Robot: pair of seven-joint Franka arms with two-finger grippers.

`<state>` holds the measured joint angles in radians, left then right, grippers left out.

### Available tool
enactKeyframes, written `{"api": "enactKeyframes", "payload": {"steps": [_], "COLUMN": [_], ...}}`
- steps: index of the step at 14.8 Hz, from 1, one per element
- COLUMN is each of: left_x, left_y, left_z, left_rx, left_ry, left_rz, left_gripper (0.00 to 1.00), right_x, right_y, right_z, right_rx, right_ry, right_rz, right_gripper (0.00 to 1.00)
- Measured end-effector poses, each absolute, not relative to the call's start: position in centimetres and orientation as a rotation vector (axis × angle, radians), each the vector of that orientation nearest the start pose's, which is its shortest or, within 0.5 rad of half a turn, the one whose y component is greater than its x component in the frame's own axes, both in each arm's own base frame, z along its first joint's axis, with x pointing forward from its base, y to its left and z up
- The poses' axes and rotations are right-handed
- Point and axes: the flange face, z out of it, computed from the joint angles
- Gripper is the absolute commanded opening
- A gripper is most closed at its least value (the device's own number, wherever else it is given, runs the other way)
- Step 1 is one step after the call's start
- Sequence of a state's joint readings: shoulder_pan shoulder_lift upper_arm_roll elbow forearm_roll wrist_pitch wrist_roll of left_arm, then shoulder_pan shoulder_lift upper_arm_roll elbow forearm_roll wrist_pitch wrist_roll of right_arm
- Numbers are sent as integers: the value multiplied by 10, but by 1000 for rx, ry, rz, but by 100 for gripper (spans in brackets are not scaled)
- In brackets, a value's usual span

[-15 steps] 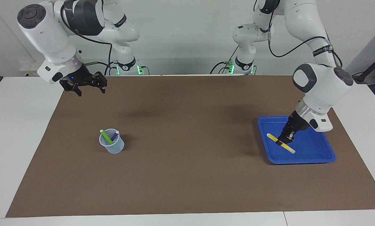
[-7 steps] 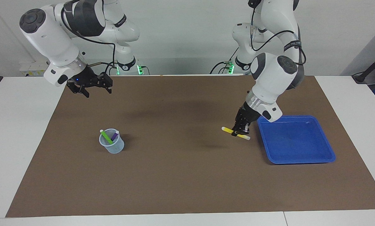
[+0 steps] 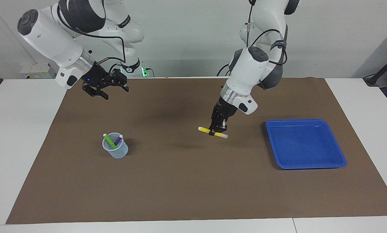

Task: Transfer and insert pens with both arms
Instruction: 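Lift the yellow pen with the left gripper toward the right gripper, then grasp the yellow pen with the right gripper and open the left gripper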

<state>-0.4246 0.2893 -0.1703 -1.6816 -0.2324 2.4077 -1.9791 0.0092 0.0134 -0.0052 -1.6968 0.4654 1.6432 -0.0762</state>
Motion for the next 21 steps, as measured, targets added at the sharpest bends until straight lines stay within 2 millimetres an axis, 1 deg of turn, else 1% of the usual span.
{"api": "enactKeyframes", "payload": {"steps": [2,5,6,8,9,11,14,17,18,19,20,21], "left_x": [555,538,533,526,522,513,496,484,482,478,475,470], "left_y": [-394,-423,-431,-442,-447,-461,-481,-493,-495,-498,-500,-504], "left_z": [483,489,491,493,494,497,501,501,500,497,494,492], "left_rx": [-2597,-2531,-2513,-2489,-2481,-2482,-2482,-2503,-2510,-2517,-2524,-2535], "left_ry": [-2554,-2678,-2720,-2781,-2805,-2845,-2875,-2865,-2862,-2860,-2855,-2852], "left_rz": [218,277,295,323,336,368,422,445,447,449,450,455], "left_gripper": [0,0,0,0,0,0,0,0,0,0,0,0], "right_x": [566,573,576,581,583,585,587,586,586,586,586,586], "right_y": [64,103,113,124,127,131,131,135,136,136,136,136], "right_z": [574,564,558,548,544,538,538,539,539,539,539,539], "right_rx": [-2638,-2634,-2635,-2637,-2637,-2638,-2633,-2622,-2622,-2622,-2622,-2622], "right_ry": [50,96,96,107,112,120,129,144,147,149,149,149], "right_rz": [35,12,7,2,1,2,-4,-3,-2,-2,-2,-2], "right_gripper": [100,100,99,94,91,87,83,69,62,60,55,54]}}
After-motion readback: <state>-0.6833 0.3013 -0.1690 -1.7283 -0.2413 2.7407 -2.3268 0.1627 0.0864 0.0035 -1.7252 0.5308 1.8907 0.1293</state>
